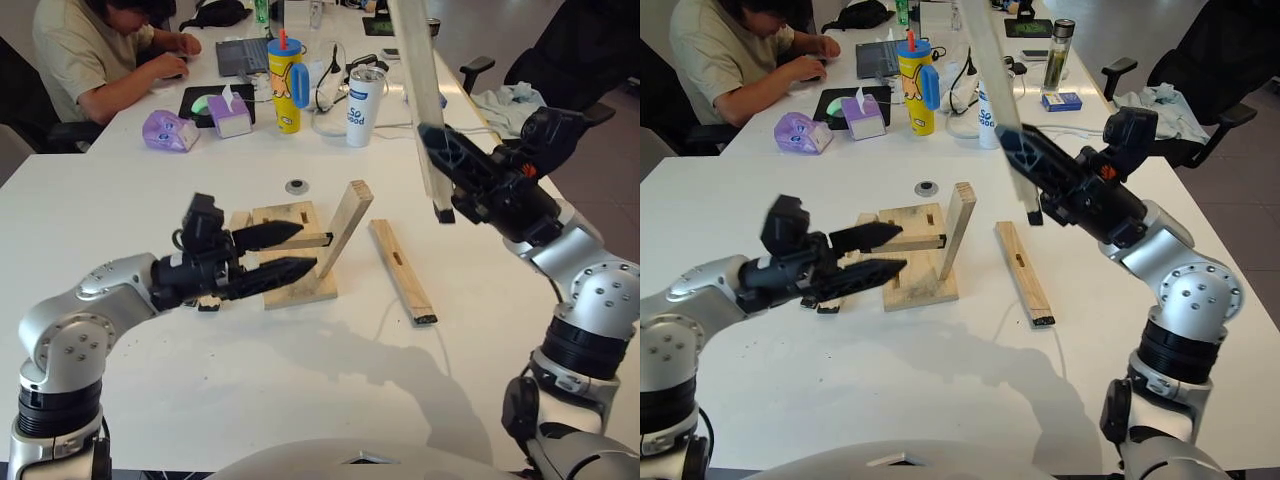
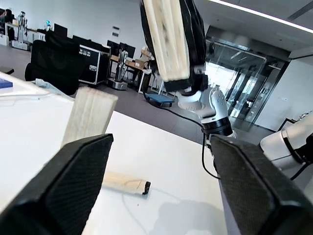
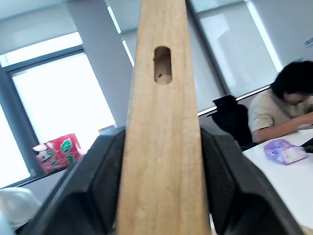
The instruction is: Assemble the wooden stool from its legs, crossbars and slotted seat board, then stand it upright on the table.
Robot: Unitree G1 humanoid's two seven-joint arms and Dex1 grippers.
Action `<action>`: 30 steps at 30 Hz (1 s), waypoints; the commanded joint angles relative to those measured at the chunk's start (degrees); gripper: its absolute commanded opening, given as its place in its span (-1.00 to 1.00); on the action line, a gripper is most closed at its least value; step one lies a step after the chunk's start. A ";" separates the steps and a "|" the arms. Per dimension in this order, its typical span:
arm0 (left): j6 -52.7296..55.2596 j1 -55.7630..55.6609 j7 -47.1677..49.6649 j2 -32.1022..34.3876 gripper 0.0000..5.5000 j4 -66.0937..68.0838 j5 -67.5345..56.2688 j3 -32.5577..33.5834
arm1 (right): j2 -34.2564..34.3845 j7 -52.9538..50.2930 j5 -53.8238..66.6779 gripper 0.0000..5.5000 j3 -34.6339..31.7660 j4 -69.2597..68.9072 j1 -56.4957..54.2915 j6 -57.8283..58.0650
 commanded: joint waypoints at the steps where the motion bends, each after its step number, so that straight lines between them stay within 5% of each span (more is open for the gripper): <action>1: 2.93 -1.06 4.09 1.21 0.50 0.77 -8.35 1.03 | -3.45 2.95 0.68 -0.25 2.88 -2.16 5.61 2.78; 5: 3.21 -2.03 7.31 1.25 0.68 2.47 -12.24 1.07 | -4.70 7.41 -1.30 -0.25 6.97 -4.01 11.33 3.22; 19: 3.84 -5.36 9.28 1.16 0.68 4.25 -17.43 -1.20 | -11.40 22.33 -9.87 -0.25 14.47 -4.12 16.00 1.22; 30: 5.44 -4.84 8.34 2.59 0.04 4.42 -17.55 -2.79 | -13.21 26.91 -14.43 -0.25 16.29 -4.66 16.19 -2.19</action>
